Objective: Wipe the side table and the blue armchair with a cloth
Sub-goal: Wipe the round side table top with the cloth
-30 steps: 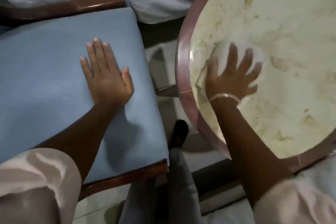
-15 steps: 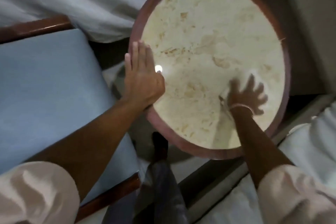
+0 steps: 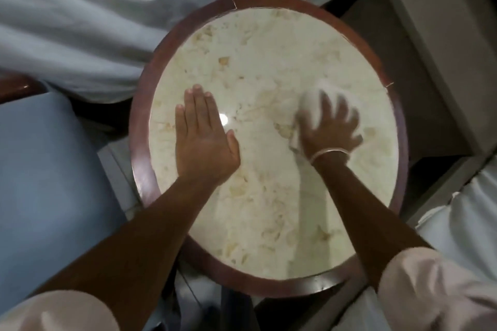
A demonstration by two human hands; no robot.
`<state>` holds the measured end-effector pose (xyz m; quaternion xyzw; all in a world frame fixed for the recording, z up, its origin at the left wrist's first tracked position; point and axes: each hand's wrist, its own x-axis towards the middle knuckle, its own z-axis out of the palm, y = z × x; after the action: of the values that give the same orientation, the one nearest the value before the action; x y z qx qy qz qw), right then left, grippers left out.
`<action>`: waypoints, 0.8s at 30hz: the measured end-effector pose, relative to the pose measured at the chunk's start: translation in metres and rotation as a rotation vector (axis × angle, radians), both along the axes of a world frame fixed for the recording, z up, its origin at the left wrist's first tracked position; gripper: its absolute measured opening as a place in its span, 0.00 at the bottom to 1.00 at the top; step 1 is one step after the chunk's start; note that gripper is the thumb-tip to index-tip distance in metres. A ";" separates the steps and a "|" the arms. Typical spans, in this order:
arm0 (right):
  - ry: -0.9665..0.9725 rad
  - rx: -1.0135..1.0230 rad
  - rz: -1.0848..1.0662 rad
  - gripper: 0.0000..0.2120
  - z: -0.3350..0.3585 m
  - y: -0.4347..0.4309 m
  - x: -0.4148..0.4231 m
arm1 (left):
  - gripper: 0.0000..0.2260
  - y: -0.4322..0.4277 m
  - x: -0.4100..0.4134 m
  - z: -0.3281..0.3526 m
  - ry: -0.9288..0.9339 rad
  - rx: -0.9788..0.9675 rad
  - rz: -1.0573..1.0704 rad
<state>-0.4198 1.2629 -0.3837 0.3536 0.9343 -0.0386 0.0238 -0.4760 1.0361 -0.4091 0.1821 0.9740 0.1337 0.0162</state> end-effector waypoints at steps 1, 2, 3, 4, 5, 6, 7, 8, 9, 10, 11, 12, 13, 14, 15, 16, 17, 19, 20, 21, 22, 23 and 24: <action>-0.008 0.053 0.167 0.32 -0.001 -0.022 0.003 | 0.35 0.001 0.000 -0.001 0.000 -0.017 -0.002; -0.016 0.073 0.297 0.32 0.001 -0.042 0.026 | 0.35 0.001 0.000 0.000 -0.010 -0.027 -0.011; -0.023 0.058 0.378 0.32 0.004 -0.053 0.063 | 0.35 -0.001 0.001 0.001 -0.014 -0.029 -0.011; -0.038 0.017 0.370 0.32 0.010 -0.055 0.106 | 0.35 -0.002 0.001 0.003 -0.012 -0.034 -0.002; -0.060 -0.002 0.330 0.32 0.019 -0.045 0.142 | 0.35 -0.002 0.002 0.005 -0.016 -0.039 0.003; -0.092 0.000 0.276 0.31 0.024 -0.024 0.165 | 0.34 -0.002 0.002 0.007 -0.022 -0.044 0.002; -0.112 -0.003 0.199 0.31 0.027 0.007 0.167 | 0.34 -0.001 0.003 0.008 -0.018 -0.046 0.008; -0.138 -0.017 0.077 0.33 0.028 0.039 0.149 | 0.34 0.000 0.002 0.007 -0.004 -0.048 0.014; -0.132 -0.022 -0.051 0.33 0.027 0.065 0.116 | 0.34 0.001 0.002 0.006 0.008 -0.050 0.014; -0.090 -0.016 -0.155 0.34 0.025 0.083 0.070 | 0.34 0.001 0.002 0.005 0.016 -0.055 0.014; -0.042 -0.023 -0.200 0.34 0.021 0.092 0.015 | 0.34 0.000 0.003 0.004 0.025 -0.058 0.018; -0.011 -0.060 -0.185 0.34 0.018 0.089 -0.040 | 0.34 0.000 0.003 0.003 0.035 -0.066 0.023; 0.003 -0.087 -0.105 0.34 0.013 0.074 -0.087 | 0.35 -0.001 0.003 0.003 0.035 -0.077 0.030; 0.025 -0.068 0.037 0.33 0.007 0.049 -0.120 | 0.35 0.000 0.004 0.005 0.025 -0.084 0.048; 0.045 -0.028 0.215 0.33 0.004 0.018 -0.137 | 0.35 0.000 0.004 0.008 0.015 -0.088 0.076; 0.043 -0.004 0.371 0.33 0.002 -0.015 -0.134 | 0.34 0.001 0.003 0.012 0.010 -0.090 0.112; 0.022 -0.011 0.488 0.33 0.003 -0.042 -0.111 | 0.32 0.001 0.004 0.017 0.006 -0.085 0.147; 0.006 -0.025 0.470 0.34 0.005 -0.058 -0.040 | 0.30 0.004 0.002 0.024 0.013 -0.036 0.203; -0.001 -0.036 0.338 0.34 0.013 -0.048 -0.011 | 0.29 0.004 0.001 0.026 0.027 -0.012 0.227; -0.005 -0.029 0.207 0.34 0.019 -0.027 0.001 | 0.29 0.005 -0.001 0.026 0.033 0.004 0.245; -0.028 -0.031 0.085 0.34 0.024 -0.003 -0.004 | 0.29 0.006 -0.002 0.026 0.026 0.011 0.254; -0.056 -0.058 -0.013 0.33 0.025 0.018 -0.023 | 0.29 0.006 -0.003 0.027 0.008 0.019 0.255; -0.068 -0.087 -0.074 0.32 0.027 0.031 -0.054 | 0.29 0.007 -0.003 0.028 -0.005 0.028 0.258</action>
<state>-0.4742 1.2939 -0.3571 0.3875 0.9167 -0.0681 0.0695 -0.4791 1.0430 -0.3810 0.0553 0.9873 0.1487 -0.0014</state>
